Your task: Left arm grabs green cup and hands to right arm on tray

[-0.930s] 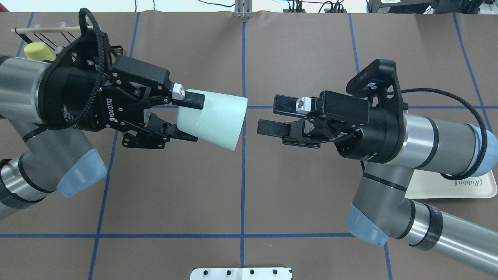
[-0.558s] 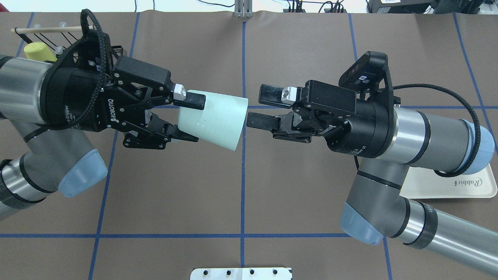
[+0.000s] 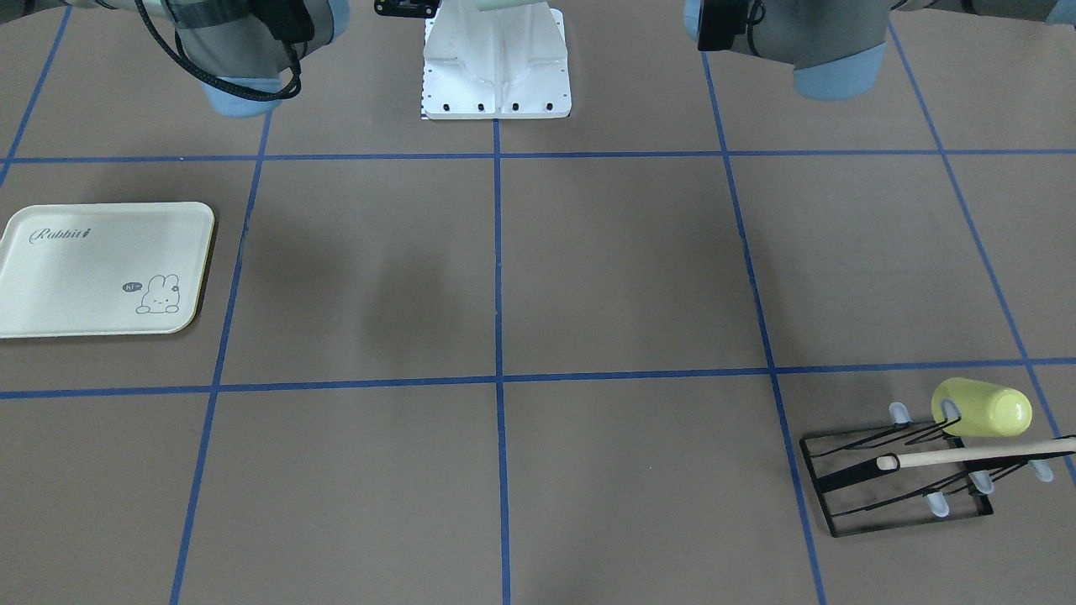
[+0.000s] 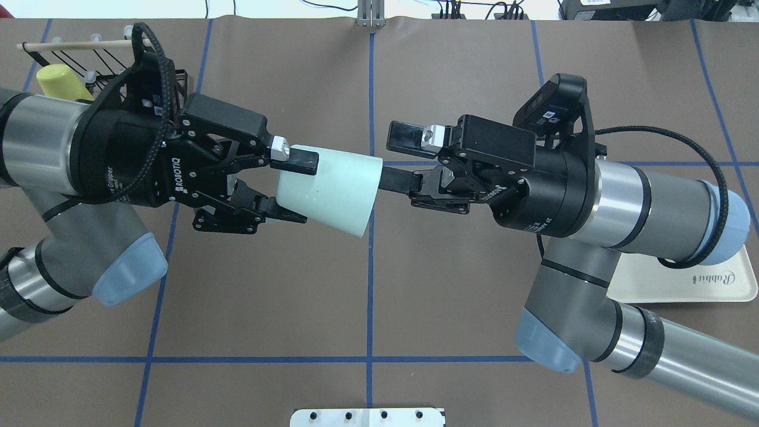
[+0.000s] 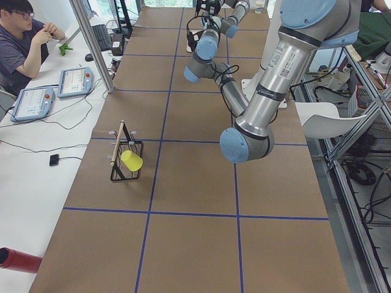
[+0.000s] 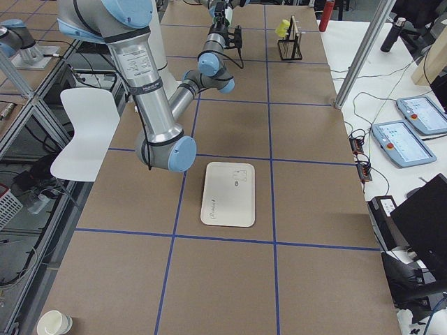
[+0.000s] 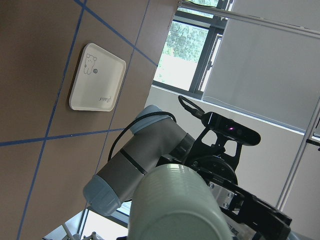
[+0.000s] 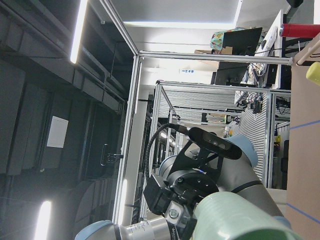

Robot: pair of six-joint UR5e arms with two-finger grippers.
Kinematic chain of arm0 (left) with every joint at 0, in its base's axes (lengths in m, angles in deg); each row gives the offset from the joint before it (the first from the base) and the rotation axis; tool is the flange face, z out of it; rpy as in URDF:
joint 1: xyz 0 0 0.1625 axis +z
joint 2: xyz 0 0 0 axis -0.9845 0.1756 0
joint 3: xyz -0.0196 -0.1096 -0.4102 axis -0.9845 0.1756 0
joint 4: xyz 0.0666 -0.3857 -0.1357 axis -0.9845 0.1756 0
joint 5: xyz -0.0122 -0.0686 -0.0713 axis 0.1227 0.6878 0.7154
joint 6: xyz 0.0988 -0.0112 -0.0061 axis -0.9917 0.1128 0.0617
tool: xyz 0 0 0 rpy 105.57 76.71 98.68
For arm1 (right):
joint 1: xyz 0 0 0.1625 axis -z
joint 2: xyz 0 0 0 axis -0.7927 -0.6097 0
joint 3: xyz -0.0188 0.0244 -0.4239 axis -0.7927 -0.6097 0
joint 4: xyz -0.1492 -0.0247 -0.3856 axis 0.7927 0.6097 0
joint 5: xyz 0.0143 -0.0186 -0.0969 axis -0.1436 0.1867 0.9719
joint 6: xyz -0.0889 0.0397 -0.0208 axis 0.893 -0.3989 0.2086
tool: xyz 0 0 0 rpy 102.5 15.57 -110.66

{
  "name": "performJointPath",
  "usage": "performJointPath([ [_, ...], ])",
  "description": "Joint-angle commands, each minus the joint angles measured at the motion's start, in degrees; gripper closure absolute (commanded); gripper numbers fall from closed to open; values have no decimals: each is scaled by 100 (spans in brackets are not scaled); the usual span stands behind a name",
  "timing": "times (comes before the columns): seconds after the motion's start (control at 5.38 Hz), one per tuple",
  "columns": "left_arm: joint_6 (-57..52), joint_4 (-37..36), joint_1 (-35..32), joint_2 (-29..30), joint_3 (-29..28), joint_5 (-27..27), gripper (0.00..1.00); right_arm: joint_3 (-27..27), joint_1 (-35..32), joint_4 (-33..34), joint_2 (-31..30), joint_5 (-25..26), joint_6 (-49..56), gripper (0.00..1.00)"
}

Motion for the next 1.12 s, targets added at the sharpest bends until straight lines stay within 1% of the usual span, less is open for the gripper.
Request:
performJointPath([
  [0.0, -6, -20, 44, 5, -5, -22, 99, 2, 0, 169, 5, 2, -9, 11],
  [0.37, -24, -29, 88, 31, -32, -31, 99, 37, 0, 301, 49, 2, -35, 19],
  [0.56, -24, -29, 88, 40, -32, -31, 99, 37, 18, 336, 49, 2, -35, 27],
  [0.74, -24, -29, 88, 40, -32, -39, 99, 37, 44, 389, 40, -15, -35, 38],
  [0.93, -32, -29, 88, 40, -32, -39, 99, 37, 62, 389, 31, -33, -26, 64],
])
